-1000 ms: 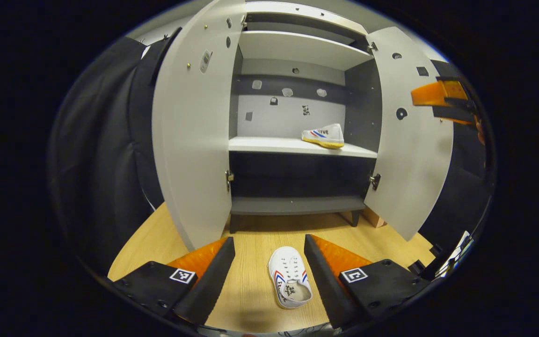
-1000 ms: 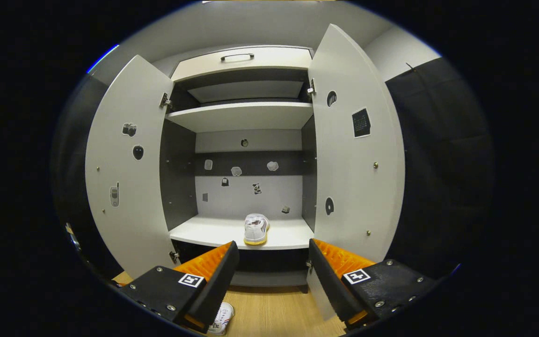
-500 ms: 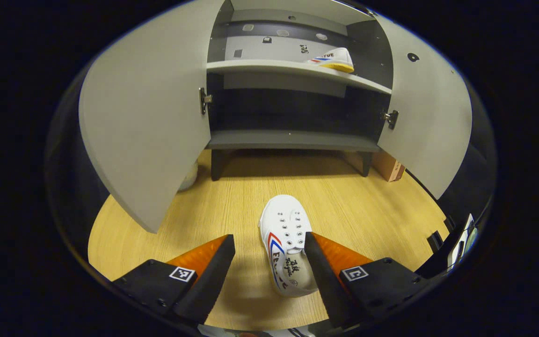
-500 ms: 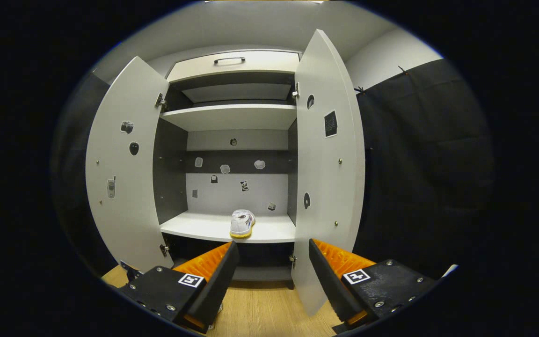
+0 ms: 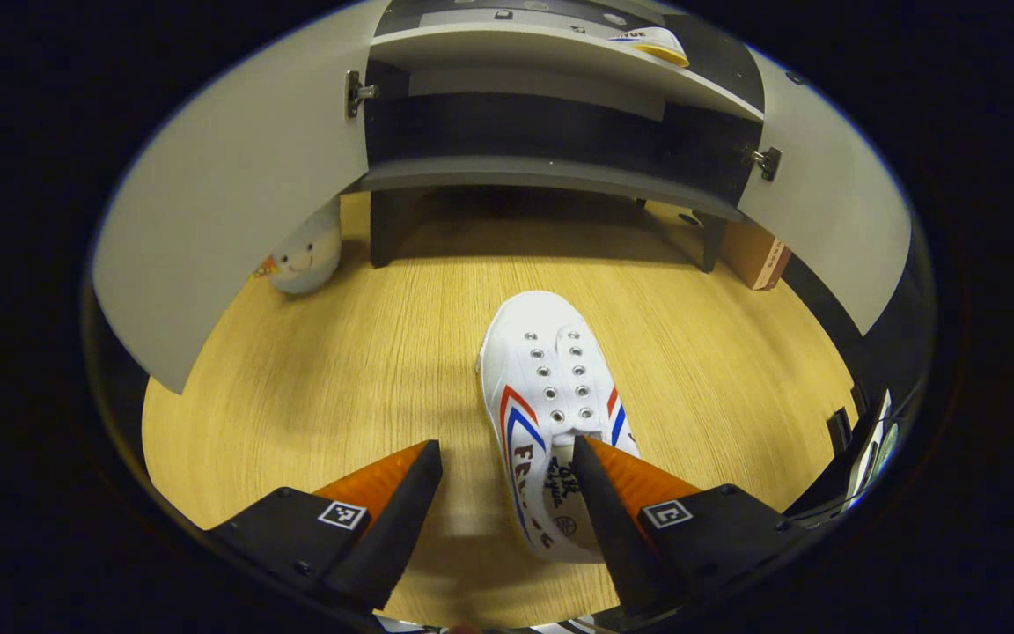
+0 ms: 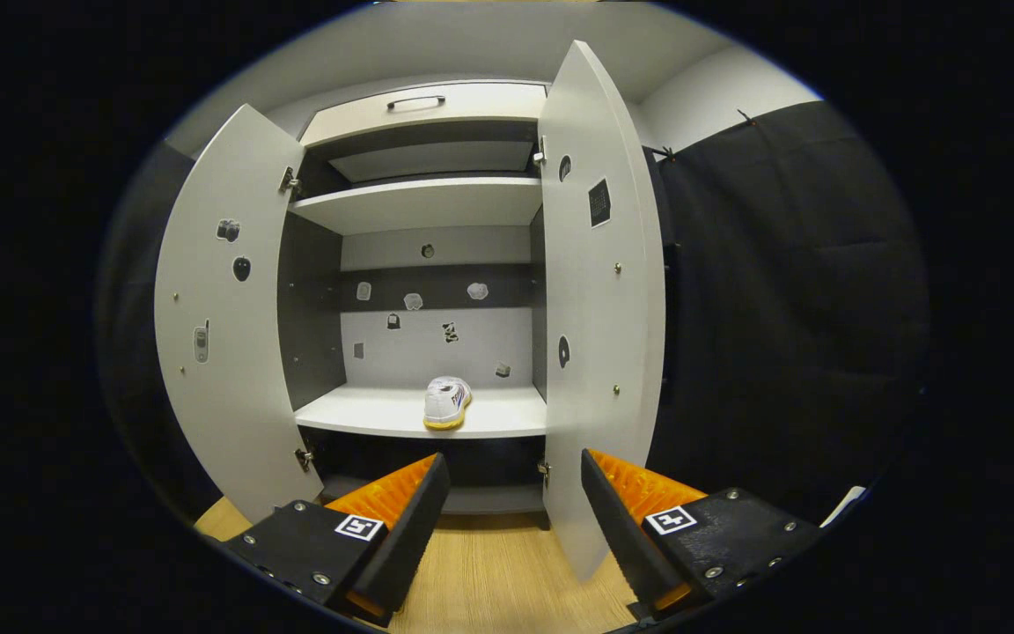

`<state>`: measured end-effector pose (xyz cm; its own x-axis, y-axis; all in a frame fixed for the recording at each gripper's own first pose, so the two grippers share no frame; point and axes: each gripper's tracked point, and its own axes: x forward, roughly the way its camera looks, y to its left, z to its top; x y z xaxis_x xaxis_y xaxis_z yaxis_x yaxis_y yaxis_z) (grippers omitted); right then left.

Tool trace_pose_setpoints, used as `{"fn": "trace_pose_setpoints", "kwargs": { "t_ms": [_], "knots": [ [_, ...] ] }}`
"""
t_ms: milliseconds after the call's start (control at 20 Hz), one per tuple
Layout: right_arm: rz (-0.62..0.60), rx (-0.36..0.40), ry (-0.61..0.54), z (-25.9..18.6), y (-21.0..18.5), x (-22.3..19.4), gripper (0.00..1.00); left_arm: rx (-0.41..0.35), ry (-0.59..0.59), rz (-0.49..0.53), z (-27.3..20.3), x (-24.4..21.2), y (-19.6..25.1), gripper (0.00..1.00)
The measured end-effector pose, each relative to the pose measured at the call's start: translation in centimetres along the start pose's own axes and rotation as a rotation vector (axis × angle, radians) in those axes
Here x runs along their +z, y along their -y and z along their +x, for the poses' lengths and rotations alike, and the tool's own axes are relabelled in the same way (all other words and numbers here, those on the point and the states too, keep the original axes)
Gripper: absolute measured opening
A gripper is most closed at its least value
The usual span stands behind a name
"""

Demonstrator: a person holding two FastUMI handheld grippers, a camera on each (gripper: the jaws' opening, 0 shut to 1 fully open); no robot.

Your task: Grab one shoe with the right hand and put it into the shoe cabinet, grab the other shoe with the left hand and put it into the shoe cabinet; then close the right door with the right hand and the left door with the left hand.

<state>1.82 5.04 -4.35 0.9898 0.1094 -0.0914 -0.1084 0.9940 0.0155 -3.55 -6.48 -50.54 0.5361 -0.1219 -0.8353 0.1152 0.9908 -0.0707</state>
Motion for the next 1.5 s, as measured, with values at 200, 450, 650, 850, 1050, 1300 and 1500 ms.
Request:
{"fn": "trace_pose_setpoints", "kwargs": {
  "t_ms": [200,450,650,850,1050,1300,1500],
  "knots": [
    [-0.003,-0.006,-0.011,-0.1,0.1,-0.3,0.92,-0.034,-0.019,-0.002,0.4,-0.3,0.8,0.66],
    [-0.005,-0.014,-0.026,-0.2,0.3,-0.7,0.93,0.039,-0.055,0.119,0.7,-0.5,0.9,0.18],
    [-0.008,-0.011,-0.035,-0.1,0.1,-1.0,0.93,0.015,-0.045,0.095,0.5,-0.1,0.7,0.07],
    [-0.013,0.009,-0.039,0.0,-0.9,-1.2,0.93,-0.026,-0.034,0.014,-0.8,1.3,0.4,0.07],
    [-0.013,0.038,-0.036,0.4,-2.2,-1.1,0.93,-0.048,0.004,-0.006,-2.7,3.7,-0.1,0.07],
    [-0.016,0.065,-0.027,0.8,-3.4,-0.9,0.93,-0.083,0.061,-0.078,-6.8,7.5,0.8,0.07],
    [-0.009,0.081,-0.014,1.2,-4.0,-0.5,0.93,-0.09,0.15,-0.079,-10.7,12.9,1.1,0.07]
  ]
}}
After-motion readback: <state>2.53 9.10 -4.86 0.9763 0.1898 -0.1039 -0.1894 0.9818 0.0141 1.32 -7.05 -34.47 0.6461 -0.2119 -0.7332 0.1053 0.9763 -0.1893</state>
